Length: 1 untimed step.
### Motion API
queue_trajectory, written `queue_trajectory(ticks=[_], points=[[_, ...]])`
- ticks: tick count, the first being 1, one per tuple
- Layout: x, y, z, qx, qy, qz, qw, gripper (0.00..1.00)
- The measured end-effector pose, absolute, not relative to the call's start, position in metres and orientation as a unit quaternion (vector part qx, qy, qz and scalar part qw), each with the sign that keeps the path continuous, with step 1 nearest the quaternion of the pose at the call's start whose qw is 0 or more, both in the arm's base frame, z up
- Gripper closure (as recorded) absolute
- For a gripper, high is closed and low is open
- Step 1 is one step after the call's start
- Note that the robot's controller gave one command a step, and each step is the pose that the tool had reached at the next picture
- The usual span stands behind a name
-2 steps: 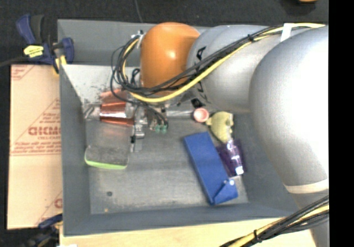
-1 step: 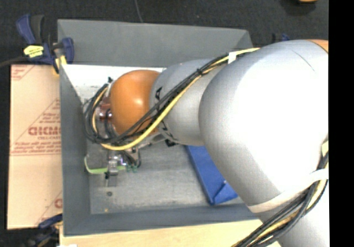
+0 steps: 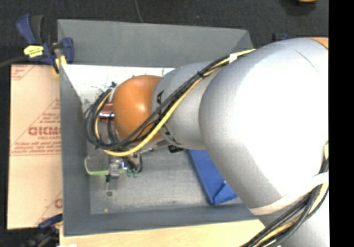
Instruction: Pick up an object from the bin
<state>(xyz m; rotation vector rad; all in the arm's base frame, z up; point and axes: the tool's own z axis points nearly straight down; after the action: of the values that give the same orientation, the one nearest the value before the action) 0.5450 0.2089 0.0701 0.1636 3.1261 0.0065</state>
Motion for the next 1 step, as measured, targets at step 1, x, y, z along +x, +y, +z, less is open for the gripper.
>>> queue_trajectory(ticks=[1], points=[[0.559, 0.2096, 0.0702, 0.031, 1.0, 0.002, 0.004, 0.0]])
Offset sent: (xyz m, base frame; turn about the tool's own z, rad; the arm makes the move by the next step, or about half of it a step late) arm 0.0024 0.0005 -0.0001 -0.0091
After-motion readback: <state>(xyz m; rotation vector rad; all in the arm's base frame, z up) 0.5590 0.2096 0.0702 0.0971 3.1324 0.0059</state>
